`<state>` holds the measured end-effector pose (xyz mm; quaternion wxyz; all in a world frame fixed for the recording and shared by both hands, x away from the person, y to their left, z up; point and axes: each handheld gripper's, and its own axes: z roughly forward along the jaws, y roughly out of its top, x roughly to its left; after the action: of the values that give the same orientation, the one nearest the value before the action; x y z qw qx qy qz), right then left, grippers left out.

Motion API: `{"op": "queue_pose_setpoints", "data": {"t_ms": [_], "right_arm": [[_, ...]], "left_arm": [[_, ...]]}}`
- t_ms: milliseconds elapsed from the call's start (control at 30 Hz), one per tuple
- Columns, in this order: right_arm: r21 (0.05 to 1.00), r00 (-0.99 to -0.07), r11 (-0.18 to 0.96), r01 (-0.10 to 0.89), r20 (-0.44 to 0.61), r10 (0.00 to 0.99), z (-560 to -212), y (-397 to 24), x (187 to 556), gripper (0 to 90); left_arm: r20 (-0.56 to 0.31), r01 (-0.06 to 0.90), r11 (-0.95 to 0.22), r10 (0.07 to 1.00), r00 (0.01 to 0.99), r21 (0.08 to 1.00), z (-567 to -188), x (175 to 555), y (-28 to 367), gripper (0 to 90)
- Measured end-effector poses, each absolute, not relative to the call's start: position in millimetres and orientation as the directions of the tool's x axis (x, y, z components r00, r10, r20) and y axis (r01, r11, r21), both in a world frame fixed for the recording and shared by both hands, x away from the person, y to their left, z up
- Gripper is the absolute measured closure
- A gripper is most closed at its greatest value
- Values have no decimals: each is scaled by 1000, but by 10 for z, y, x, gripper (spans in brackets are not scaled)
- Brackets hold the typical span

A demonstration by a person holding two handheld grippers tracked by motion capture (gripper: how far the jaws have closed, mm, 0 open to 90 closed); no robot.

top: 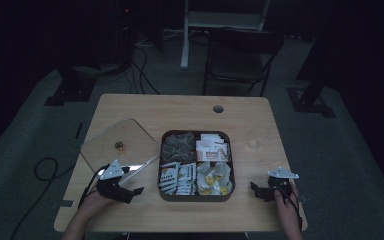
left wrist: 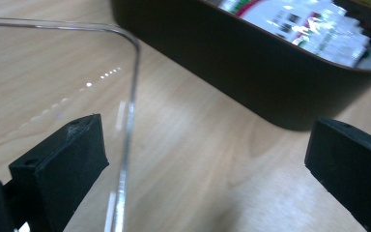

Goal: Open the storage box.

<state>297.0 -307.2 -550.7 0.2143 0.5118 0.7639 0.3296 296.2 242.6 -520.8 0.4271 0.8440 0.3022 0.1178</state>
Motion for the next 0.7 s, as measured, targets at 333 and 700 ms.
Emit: {"op": "queue_pose_setpoints", "data": {"t_ms": [333, 700], "right_arm": [[723, -382, 257, 642, 11, 924, -5507, -3071, 2968, 114], [723, -401, 270, 636, 11, 916, -5508, -3062, 2964, 114]], "left_arm": [[-72, 397, -482, 562, 824, 781, -5270, 2804, 2348, 16], [-72, 387, -562, 500, 863, 731, -5366, 2743, 2242, 17]]}}
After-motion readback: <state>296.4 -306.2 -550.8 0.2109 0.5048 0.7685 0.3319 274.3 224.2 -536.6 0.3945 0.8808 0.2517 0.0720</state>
